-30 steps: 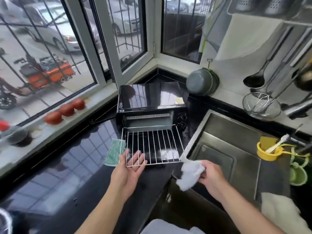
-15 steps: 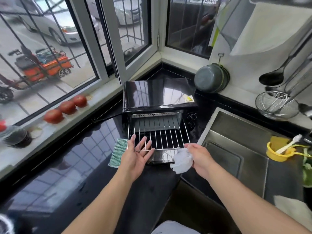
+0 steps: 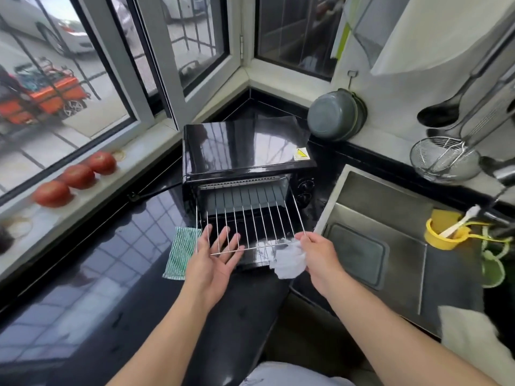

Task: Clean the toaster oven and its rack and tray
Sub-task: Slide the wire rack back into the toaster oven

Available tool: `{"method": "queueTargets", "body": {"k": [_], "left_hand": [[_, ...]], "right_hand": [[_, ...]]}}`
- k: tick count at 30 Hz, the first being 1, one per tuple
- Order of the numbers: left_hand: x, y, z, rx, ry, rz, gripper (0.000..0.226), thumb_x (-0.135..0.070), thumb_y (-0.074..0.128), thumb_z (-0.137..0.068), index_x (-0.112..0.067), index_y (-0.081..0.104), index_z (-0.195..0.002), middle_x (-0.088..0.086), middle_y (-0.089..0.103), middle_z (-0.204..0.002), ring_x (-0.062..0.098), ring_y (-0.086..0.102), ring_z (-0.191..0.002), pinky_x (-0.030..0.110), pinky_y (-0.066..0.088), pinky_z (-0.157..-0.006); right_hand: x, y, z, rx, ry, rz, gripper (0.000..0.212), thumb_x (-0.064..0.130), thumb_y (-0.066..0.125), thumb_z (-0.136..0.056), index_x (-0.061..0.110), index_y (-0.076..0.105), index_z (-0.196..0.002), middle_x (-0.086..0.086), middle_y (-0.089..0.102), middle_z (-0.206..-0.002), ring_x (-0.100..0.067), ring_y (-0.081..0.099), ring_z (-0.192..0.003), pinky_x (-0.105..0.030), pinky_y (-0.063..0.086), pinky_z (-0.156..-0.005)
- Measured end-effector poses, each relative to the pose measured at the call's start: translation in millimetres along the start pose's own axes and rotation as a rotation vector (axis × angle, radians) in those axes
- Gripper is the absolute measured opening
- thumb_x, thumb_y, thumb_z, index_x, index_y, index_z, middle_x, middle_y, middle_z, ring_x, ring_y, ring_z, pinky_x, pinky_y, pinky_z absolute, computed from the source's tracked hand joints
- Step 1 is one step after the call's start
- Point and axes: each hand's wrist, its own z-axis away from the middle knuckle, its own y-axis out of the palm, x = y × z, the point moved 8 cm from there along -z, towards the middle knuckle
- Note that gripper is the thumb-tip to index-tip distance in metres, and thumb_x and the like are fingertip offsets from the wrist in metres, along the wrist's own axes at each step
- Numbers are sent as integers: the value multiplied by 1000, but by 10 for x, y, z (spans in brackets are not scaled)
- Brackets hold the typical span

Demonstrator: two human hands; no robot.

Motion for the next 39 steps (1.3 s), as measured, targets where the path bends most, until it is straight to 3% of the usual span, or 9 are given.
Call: {"method": "queueTargets", "body": {"k": [7,12,15,18,21,26,29,34,39], "left_hand": [[-32,73,-81,2,11,-4,40,-41,35,-112,-26,50,-145,9,70,-131,32,72,-113,50,59,-91],[-72,128,-158,-29,-68,-70,36,-37,43,-111,-11,52,-134,23,67,-130,41,72,-108,54,58,-91],[-80,206,-161,-32,-147,-179,22,-20,49,-110,-3,52,-123,29,68,-124,42,74,-104,51,61,-90],[-177,351,-247,-29,-89,-53,24,-7,45,-109,3,48,-130,30,64,-127,37,71,-111,47,58,-98],[-149,485,-370,-36,-36,65,20,0,40,-109,-1,48,-126,25,59,-133,35,66,-118,48,48,-111],[-193,752,-577,-53,50,280,30,12,43,-103,-1,45,-129,23,57,-133,34,59,-122,46,42,-117],[-265,898,-706,-57,82,342,24,13,40,-103,-1,49,-120,21,61,-123,32,62,-118,43,44,-115],[-301,1075,-814,-102,110,323,26,13,35,-101,-4,53,-93,12,62,-90,24,64,-87,34,53,-101],[103,888,-532,-191,28,200,18,-1,42,-102,2,60,-103,15,64,-111,30,62,-119,40,46,-113]], "right_hand": [[110,40,-62,-68,-28,-2,29,11,40,-99,16,69,-97,-1,61,-97,-14,54,-85,-28,45,-72],[165,131,-154,-58,66,-62,28,11,45,-95,24,68,-86,-5,67,-102,-32,65,-102,-47,54,-89],[213,247,-236,17,132,-237,18,7,52,-98,17,67,-95,-10,67,-106,-32,66,-106,-47,53,-93],[300,364,-242,160,151,-451,18,-2,52,-98,3,59,-113,-16,65,-111,-31,64,-106,-46,52,-97],[225,308,-158,211,145,-372,27,-5,52,-96,7,57,-119,-15,63,-113,-29,64,-103,-43,55,-88],[-179,-164,-151,111,235,-358,30,-4,54,-93,3,59,-122,-18,66,-116,-28,64,-98,-35,52,-76],[-298,-520,-175,42,247,-403,28,-5,52,-94,0,57,-122,-17,67,-106,-27,64,-89,-39,51,-78],[-324,-834,-206,10,249,-426,27,-3,51,-97,4,55,-123,-14,64,-105,-28,63,-91,-44,51,-82],[-254,-1011,-229,1,243,-494,19,-2,53,-96,8,59,-112,-16,65,-109,-26,64,-91,-40,53,-76]]}}
